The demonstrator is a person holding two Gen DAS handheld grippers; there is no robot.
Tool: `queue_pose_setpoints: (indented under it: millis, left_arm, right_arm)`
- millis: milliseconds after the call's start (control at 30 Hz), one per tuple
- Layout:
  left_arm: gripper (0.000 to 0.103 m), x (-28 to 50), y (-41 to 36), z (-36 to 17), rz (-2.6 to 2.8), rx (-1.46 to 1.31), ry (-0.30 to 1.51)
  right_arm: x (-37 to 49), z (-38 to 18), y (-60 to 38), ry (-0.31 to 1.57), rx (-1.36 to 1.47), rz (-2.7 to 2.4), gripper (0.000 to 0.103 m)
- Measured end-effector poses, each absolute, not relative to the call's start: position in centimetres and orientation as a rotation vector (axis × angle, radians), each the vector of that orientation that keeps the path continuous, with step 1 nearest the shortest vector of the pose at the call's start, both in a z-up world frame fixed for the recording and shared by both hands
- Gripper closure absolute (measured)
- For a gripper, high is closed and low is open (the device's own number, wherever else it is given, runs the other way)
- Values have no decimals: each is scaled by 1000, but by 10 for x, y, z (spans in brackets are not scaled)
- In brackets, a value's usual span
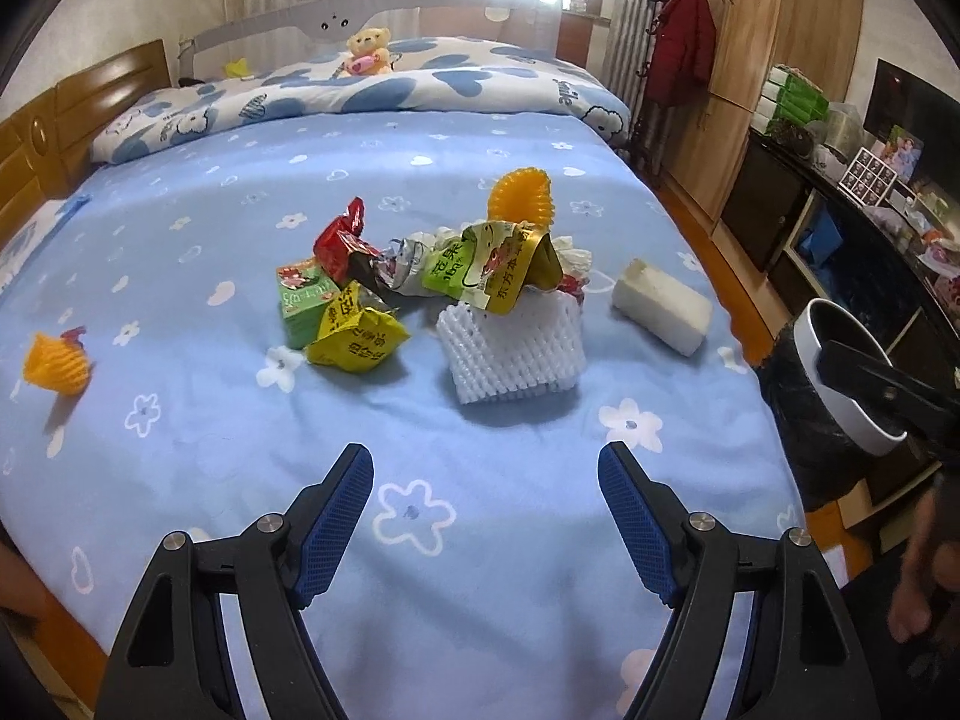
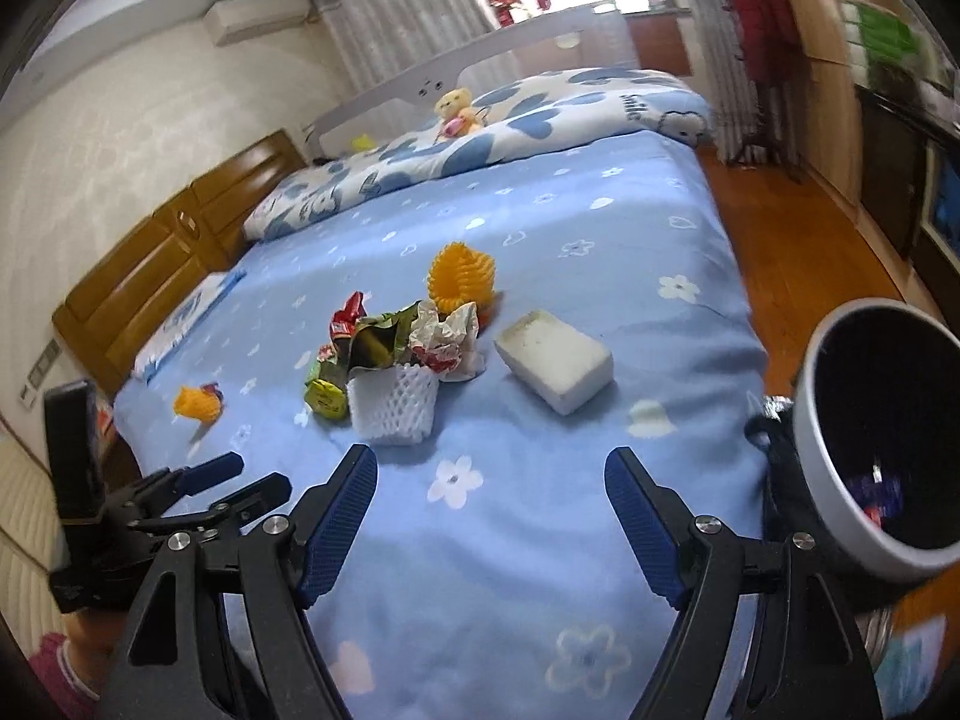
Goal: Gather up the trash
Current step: 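Grasp the white foam net with the left tool while the right tool grasps the white sponge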
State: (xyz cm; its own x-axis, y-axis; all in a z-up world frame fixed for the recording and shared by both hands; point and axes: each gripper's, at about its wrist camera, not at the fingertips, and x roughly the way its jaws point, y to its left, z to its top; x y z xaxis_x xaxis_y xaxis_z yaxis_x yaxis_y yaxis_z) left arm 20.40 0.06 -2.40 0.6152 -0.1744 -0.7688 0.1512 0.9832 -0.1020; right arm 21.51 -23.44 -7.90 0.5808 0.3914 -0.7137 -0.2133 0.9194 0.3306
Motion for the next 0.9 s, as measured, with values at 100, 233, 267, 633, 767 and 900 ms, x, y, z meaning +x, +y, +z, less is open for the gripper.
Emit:
queue_pose_setpoints:
  millis: [100,233,267,633,767,900]
  left_arm:
    - [24,215,-2,-28,-178,-44,897]
    - [24,239,-9,-39,-162,-68,920]
    - [24,246,-10,-42,-160,-82,927]
    - [26,316,-25,-85,-161,-156,985]
    - [53,320,-28,-95,-179,-149,983]
    - [76,313,-22,-94,-196,-155,965]
  right_arm:
    - [231,-88,-234,900,198,375,23]
    - [251,-98,-239,905,204,384,23]
    - [257,-101,-241,910,208,385,23]
    - [321,-141,-228,994,84,493,23]
    - [333,-156,-225,1023,7,440,21]
    - [333,-163,-232,1048,15,385,54]
